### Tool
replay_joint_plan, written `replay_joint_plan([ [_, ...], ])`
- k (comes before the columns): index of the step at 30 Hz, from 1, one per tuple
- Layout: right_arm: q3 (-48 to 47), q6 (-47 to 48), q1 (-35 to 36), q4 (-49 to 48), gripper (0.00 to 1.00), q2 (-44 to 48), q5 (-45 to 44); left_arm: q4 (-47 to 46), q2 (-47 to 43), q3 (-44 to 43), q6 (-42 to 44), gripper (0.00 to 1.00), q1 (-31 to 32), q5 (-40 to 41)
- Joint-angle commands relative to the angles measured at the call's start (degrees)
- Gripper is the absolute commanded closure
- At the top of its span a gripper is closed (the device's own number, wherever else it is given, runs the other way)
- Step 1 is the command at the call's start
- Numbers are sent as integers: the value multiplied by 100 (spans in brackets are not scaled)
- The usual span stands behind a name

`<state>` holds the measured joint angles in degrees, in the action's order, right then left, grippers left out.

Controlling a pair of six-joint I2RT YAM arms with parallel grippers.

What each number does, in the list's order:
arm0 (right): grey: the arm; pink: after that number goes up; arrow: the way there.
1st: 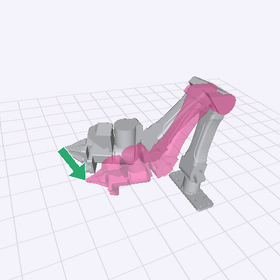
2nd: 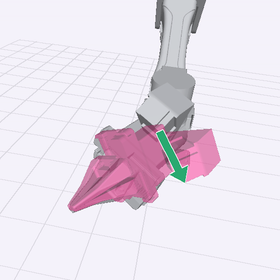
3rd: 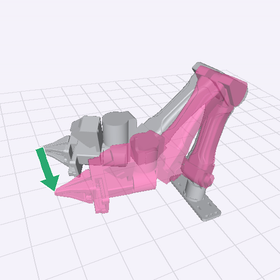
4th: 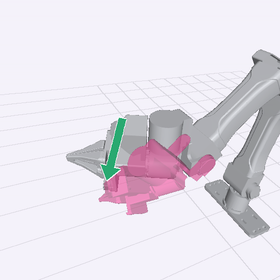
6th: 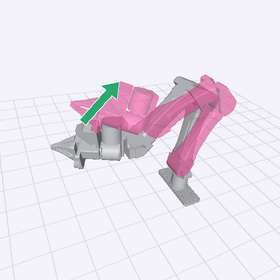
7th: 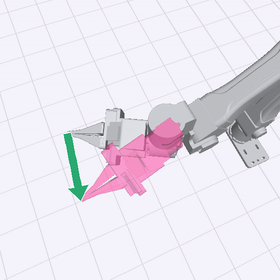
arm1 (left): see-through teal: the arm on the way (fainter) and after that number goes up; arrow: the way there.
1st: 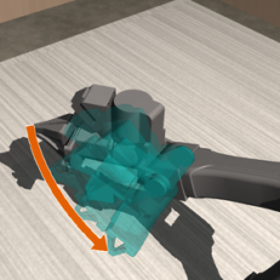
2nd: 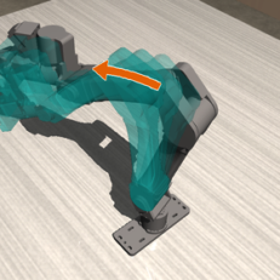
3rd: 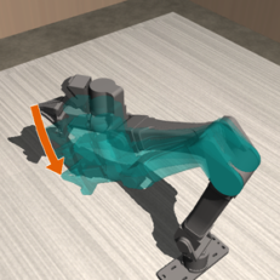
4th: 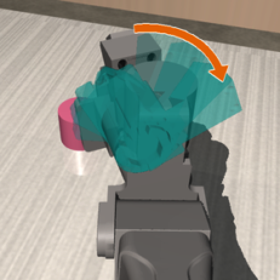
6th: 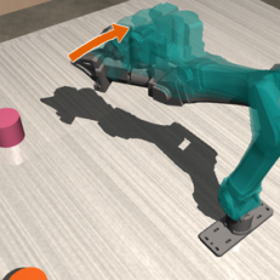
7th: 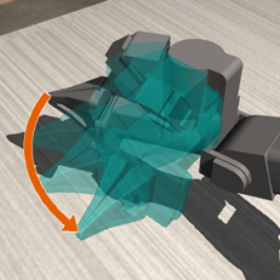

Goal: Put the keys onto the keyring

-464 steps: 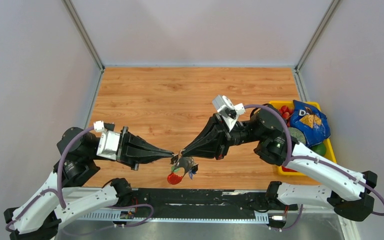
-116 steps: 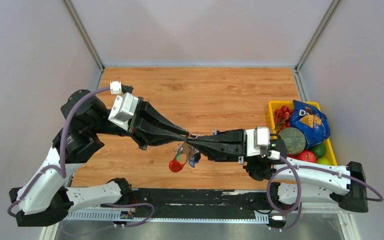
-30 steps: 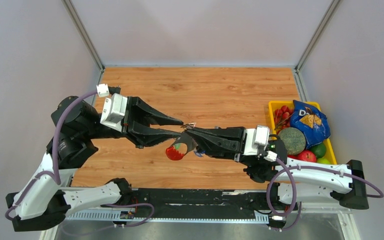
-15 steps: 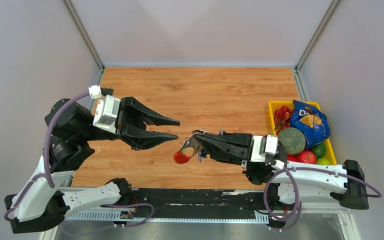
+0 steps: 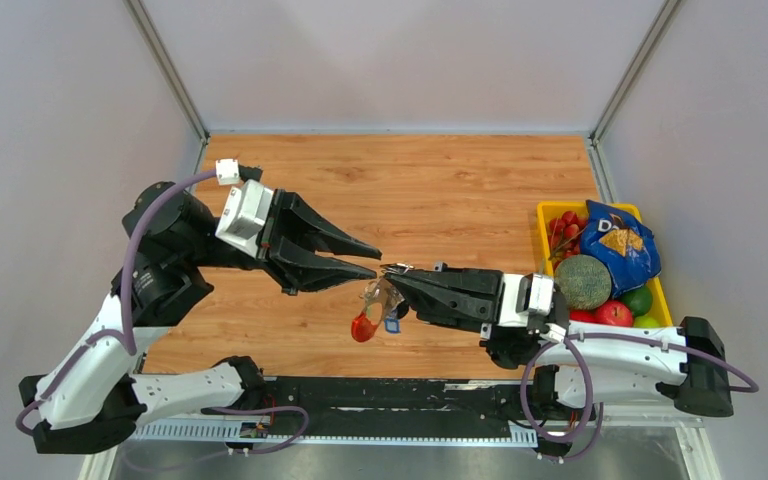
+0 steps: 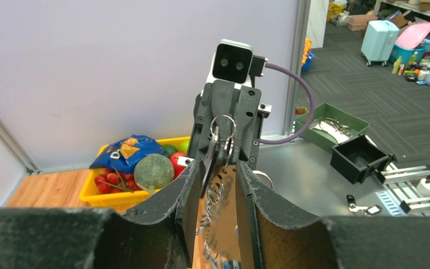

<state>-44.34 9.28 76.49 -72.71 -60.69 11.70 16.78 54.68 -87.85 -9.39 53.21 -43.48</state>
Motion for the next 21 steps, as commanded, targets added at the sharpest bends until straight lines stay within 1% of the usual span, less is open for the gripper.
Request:
replay_joint_plan([
  [1, -309, -28, 37, -85, 100, -28, 47, -297, 102, -209, -107, 64, 16, -205],
  [6, -373, -5, 37, -42, 100, -96, 43, -303, 143, -232, -116, 68, 21, -248],
  [10, -398, 25, 33, 14, 100, -123, 3, -279, 92, -214, -97, 74, 17, -230],
  [21, -435, 100, 33, 162, 100, -191, -89, -265, -74, -171, -59, 74, 22, -178],
])
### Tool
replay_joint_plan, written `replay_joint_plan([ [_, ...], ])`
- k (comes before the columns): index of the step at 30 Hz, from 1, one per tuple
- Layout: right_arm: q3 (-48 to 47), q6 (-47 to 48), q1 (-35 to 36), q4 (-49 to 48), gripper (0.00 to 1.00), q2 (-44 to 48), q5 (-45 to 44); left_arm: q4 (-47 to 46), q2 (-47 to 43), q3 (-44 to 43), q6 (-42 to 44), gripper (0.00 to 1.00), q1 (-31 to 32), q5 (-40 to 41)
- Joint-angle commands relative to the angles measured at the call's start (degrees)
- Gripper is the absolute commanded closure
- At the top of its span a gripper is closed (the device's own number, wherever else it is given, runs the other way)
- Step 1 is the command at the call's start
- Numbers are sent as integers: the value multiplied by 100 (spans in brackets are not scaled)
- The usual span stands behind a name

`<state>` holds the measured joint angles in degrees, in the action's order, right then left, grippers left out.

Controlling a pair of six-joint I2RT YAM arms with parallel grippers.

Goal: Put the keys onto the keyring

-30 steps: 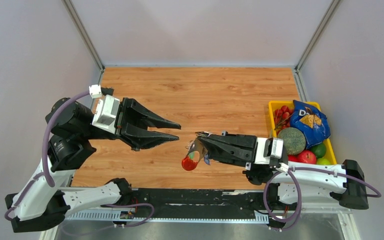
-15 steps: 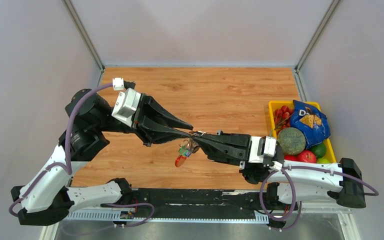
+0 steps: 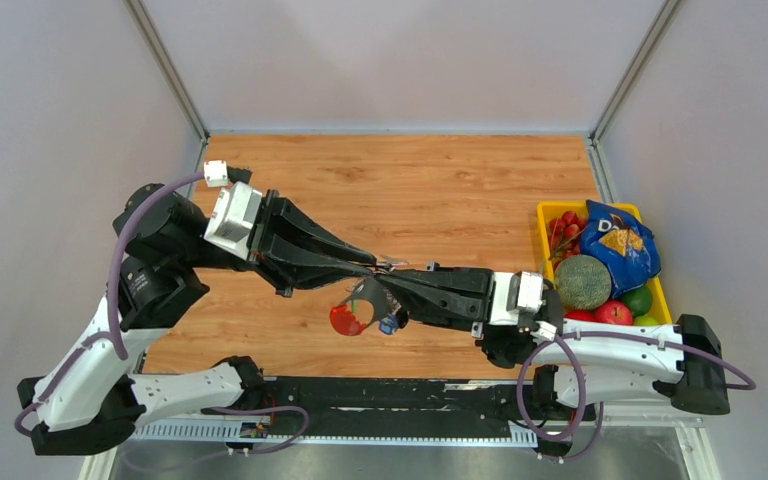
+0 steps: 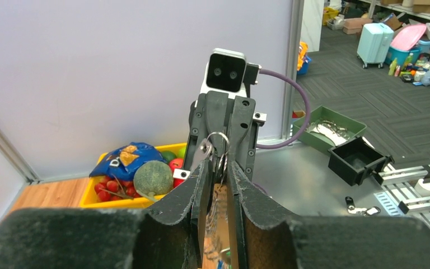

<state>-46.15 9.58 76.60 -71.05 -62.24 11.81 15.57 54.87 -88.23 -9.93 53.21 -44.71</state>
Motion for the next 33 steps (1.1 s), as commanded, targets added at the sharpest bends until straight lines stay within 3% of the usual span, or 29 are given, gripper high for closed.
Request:
replay_joint_plan([
  [1, -253, 65, 20, -1, 100, -41, -100, -154, -92, -134, -8, 74, 18, -56],
  [33, -249, -45, 36, -15, 100, 45, 31, -68, -122, 34, 141, 72, 16, 96],
])
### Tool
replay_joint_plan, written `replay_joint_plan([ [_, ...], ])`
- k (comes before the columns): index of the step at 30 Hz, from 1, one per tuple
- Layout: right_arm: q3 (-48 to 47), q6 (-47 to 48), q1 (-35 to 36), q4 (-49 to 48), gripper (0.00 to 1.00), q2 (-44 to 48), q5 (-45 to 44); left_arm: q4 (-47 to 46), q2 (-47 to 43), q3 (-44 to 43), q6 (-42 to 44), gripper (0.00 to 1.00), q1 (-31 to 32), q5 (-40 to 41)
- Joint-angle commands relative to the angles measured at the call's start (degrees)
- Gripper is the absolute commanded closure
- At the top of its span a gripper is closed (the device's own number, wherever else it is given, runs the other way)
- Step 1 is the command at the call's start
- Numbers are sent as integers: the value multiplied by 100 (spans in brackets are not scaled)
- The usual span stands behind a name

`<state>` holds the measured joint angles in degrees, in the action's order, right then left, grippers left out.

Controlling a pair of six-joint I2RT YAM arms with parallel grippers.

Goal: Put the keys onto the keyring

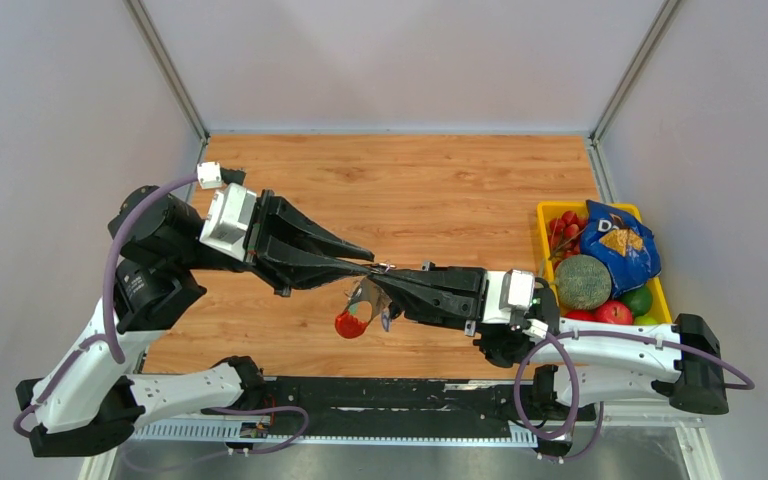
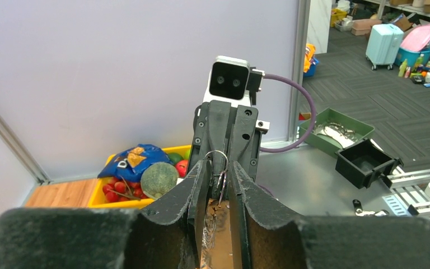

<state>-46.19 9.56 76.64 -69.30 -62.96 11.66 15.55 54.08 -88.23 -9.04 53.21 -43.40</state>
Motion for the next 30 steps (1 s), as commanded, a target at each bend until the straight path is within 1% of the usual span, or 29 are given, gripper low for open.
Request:
replay_joint_plan([
  [1, -249, -42, 27, -189, 100, 117, 42, -84, -51, 51, 47, 72, 21, -41],
  [6, -241, -26, 31, -189, 100, 126, 15, -69, -67, 143, 46, 75, 20, -32],
  [26, -257, -7, 31, -142, 100, 113, -39, -17, -73, 221, 69, 77, 16, -39],
  [28, -282, 0, 27, -114, 100, 109, -41, -17, -39, 200, 69, 77, 19, -74],
  [30, -300, 6, 31, -78, 100, 108, -58, -18, -19, 190, 69, 80, 21, -96],
])
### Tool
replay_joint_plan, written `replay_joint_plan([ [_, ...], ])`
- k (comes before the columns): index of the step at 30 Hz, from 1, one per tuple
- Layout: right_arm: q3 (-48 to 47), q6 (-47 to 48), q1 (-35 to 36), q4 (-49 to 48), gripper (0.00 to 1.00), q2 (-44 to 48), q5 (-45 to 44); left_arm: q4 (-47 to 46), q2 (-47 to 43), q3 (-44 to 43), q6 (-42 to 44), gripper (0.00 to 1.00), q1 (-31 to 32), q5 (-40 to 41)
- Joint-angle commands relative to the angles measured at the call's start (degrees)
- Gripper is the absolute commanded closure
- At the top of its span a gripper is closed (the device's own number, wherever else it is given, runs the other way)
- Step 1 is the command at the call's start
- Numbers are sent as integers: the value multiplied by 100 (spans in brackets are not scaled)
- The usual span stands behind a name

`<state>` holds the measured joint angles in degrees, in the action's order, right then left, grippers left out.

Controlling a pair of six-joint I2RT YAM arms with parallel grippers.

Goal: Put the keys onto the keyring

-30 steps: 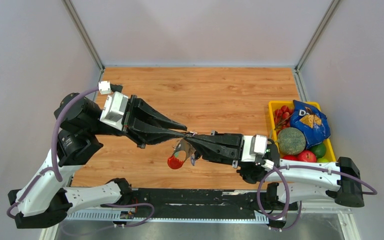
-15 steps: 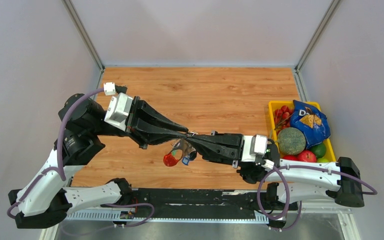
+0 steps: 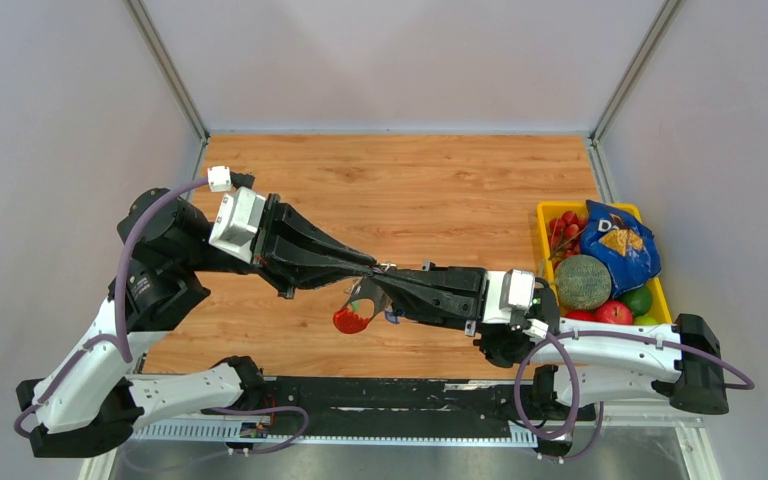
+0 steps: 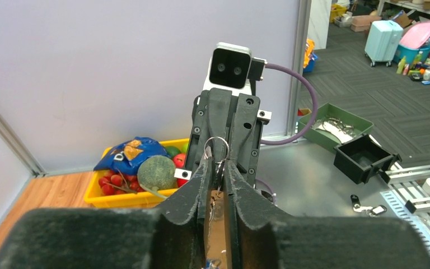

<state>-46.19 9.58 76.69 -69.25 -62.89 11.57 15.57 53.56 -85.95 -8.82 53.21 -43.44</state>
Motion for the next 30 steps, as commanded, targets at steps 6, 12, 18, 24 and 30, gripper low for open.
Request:
replay_joint_plan([
  [6, -319, 26, 27, -14, 100, 102, -126, 33, 111, -53, 108, 100, 16, -148],
  [12, -351, 36, 24, 184, 100, 195, -286, 29, 69, 23, 226, 100, 19, 59],
  [18, -379, 60, 22, 828, 90, 486, -537, -270, -72, 152, 121, 100, 19, 351],
  [24, -434, 161, 27, 1960, 78, 942, -831, -361, -89, 121, 26, 100, 18, 511],
  [30, -254, 111, 24, 3076, 74, 1572, -1467, -163, -25, 26, 82, 100, 21, 579],
])
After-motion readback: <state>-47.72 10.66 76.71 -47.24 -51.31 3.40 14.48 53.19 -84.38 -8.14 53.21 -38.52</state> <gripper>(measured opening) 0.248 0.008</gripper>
